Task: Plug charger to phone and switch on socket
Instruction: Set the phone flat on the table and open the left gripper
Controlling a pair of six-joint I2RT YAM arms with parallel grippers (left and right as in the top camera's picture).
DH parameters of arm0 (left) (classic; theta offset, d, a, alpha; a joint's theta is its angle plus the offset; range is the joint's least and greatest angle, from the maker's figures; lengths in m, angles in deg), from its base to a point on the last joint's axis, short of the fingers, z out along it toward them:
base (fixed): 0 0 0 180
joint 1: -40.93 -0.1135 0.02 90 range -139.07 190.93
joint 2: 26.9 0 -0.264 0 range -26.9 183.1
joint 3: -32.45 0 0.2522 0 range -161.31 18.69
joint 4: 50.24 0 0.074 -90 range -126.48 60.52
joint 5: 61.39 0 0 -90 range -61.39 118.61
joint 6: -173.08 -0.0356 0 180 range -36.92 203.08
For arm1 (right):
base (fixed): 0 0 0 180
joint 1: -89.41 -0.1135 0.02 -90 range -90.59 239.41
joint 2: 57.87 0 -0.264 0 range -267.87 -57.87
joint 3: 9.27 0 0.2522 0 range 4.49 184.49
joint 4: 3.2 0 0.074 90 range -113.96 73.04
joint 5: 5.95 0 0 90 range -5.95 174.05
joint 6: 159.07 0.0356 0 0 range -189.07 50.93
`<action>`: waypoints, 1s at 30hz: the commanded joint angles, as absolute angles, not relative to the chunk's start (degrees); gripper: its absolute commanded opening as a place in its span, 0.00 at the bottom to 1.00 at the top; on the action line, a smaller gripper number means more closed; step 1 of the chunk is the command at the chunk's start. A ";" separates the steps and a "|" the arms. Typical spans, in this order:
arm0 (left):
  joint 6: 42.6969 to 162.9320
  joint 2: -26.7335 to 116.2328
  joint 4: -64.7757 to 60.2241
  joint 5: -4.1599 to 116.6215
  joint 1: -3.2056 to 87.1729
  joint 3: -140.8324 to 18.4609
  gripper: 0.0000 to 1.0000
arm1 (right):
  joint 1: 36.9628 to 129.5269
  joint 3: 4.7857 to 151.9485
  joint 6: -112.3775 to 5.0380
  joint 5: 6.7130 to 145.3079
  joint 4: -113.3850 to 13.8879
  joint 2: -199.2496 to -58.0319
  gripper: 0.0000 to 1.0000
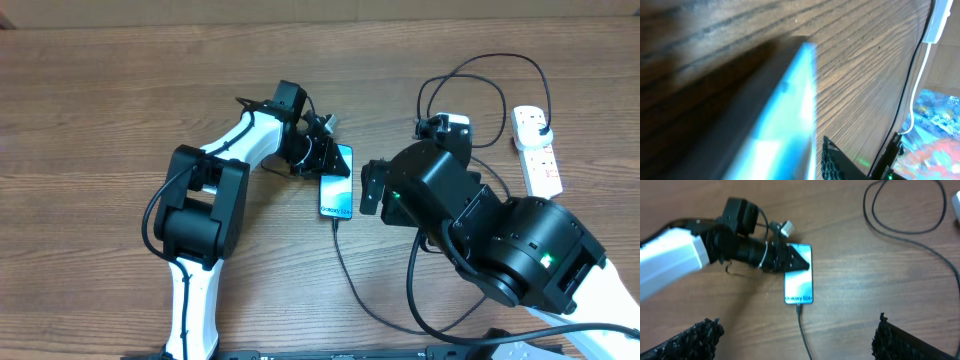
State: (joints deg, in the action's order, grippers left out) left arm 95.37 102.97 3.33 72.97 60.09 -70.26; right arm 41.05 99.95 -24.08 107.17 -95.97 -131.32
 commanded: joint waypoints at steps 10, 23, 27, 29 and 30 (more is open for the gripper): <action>97.47 105.48 4.71 60.78 60.46 -69.16 0.50 | 41.29 101.22 -23.88 110.64 -93.36 -130.75 1.00; 100.49 105.48 9.63 51.71 60.51 -69.16 0.56 | 41.27 101.22 -23.88 110.56 -93.41 -130.77 1.00; 100.51 105.48 9.56 51.73 60.51 -69.16 0.57 | 41.27 101.22 -23.88 110.51 -93.43 -130.82 1.00; 100.51 105.48 9.58 51.71 60.51 -69.16 0.58 | 41.27 101.22 -23.88 110.21 -93.56 -130.82 1.00; 100.51 105.48 9.60 51.71 60.51 -69.16 0.58 | 41.27 101.22 -23.88 109.92 -93.56 -130.82 1.00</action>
